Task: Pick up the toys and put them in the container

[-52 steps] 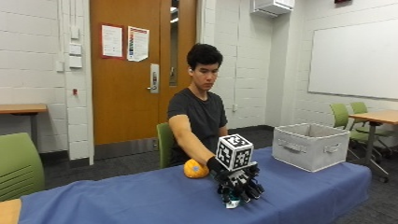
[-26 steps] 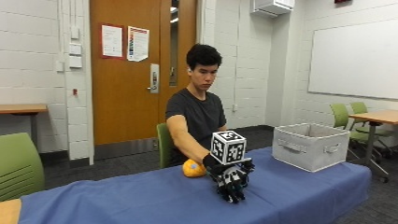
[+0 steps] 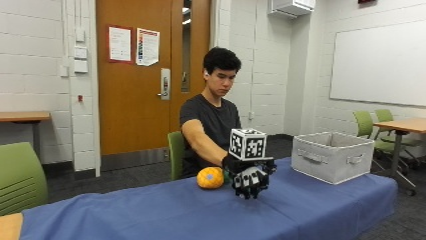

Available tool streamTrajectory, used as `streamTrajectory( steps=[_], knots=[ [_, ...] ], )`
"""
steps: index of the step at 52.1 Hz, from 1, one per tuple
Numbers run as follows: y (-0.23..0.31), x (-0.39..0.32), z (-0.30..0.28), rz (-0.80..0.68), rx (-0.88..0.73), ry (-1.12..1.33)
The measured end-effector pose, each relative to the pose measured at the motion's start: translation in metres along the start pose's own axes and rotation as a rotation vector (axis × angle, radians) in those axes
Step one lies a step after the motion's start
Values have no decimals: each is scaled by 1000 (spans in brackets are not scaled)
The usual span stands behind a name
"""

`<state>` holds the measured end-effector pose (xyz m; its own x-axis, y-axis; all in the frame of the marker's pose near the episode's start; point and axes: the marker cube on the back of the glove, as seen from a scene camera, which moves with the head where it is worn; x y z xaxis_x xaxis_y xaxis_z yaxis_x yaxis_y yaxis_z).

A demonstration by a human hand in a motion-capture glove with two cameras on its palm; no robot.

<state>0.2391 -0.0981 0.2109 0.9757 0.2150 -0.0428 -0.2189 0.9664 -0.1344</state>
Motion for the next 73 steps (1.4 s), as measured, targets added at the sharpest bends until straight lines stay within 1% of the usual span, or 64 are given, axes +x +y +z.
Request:
streamTrajectory(
  steps=[9,17,22,29,32,36,38,39,42,43,44,47,49,52,54,57,61,66,70,73],
  knots=[
    [8,-35,-84,-44,97,-16],
    [19,-80,-158,-147,192,-66],
    [36,-127,-205,-219,271,-70],
    [58,-196,-256,-312,332,-69],
    [67,-220,-269,-352,355,-65],
    [85,-266,-288,-451,386,-71],
    [98,-292,-298,-547,381,-129],
    [107,-302,-302,-620,372,-173],
    [130,-333,-309,-857,341,-300],
    [135,-345,-310,-895,337,-318],
    [137,-358,-310,-890,340,-310],
    [127,-398,-299,-734,388,-142],
    [123,-422,-290,-684,412,-45],
    [129,-457,-279,-707,399,-23],
    [137,-478,-275,-748,375,-59],
    [146,-500,-271,-767,333,-133],
    [127,-490,-259,-846,330,-109],
    [106,-473,-252,-830,274,-198],
    [98,-468,-239,-783,235,-111],
    [102,-469,-232,-782,129,-117]
  ],
)
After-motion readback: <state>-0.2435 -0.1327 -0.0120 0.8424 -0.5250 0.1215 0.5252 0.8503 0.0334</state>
